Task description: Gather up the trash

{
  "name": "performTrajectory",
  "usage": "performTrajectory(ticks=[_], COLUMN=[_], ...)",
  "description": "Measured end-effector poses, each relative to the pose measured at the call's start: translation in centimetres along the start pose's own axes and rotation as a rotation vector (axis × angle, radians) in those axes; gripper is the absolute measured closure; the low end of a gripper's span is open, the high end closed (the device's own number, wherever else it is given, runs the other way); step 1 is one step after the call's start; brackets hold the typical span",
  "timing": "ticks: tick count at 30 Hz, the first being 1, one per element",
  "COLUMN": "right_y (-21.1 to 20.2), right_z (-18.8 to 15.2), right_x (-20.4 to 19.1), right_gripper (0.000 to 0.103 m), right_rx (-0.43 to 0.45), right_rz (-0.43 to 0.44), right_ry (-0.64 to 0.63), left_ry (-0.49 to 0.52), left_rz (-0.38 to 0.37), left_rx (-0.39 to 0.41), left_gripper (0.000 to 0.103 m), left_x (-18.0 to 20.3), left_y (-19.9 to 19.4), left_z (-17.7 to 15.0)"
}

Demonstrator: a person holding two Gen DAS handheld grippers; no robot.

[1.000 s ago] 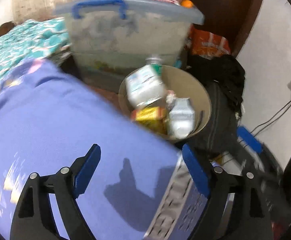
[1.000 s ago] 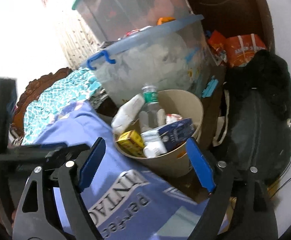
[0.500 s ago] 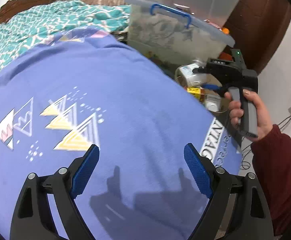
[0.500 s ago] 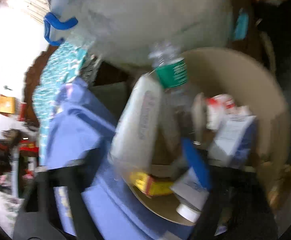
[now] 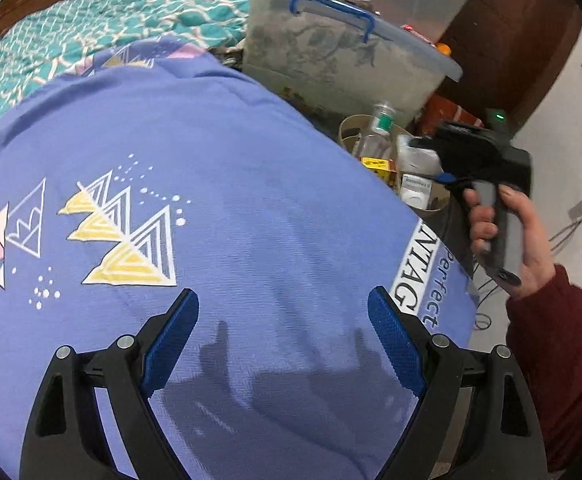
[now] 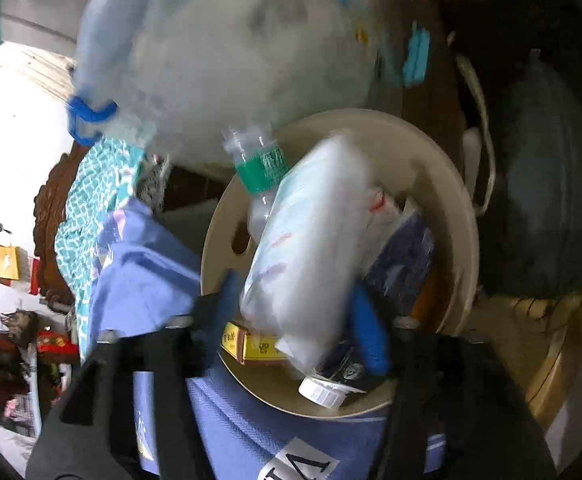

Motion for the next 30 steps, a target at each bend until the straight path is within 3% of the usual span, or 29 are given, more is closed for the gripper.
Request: performTrajectory(ticks=[2,9,14,16,21,30], right_y=[-0.5,-4.8,-10.5,-12.9,-14.2,-15.5], right_z=[0.0,-0.5,-4.5,-7.9,-12.6,-18.9], right_x=[-0.2,-0.4,-1.2,-2.2,-3.3,-5.2], right_gripper=[0.021,0.020,0.013,0.012,0.004,0.003], right_rx=[0.027,0.164,0.310,0.372,0.402,0.347], right_rz=[-0.005,0.011,0.038,0.025,-0.004,-0.016], right_ry=[0.011,-0.003,-0.058,-0.126,-0.186,-0.230], left_ry=[0.016,-0.011,-0.026,-0.030,-0.027,-0.019], left_rz=[0.016,0.038,0.082,0.095,0.140,0.212], left_rx=[0.013,0.060,0.105,0.116,0.154,0.207], left_gripper=[0.018,0.015,0.013,0.013,0.011,0.009], left_x=[0.1,-1.1,-1.7,-1.9,-2.5,-3.6], left_y=[-0.5,-2.3,-3.7,-4.2,-5.6,-8.3], left_z=[0.0,0.1,-0.1,-0.2,-0.8,-2.1])
Point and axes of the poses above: each gripper's, at about its wrist camera, not at the fingertips, and y roughly the way its jaws point, x to its right, z to its top, the point moved 8 cm from there along y, roughly the way its jaws point
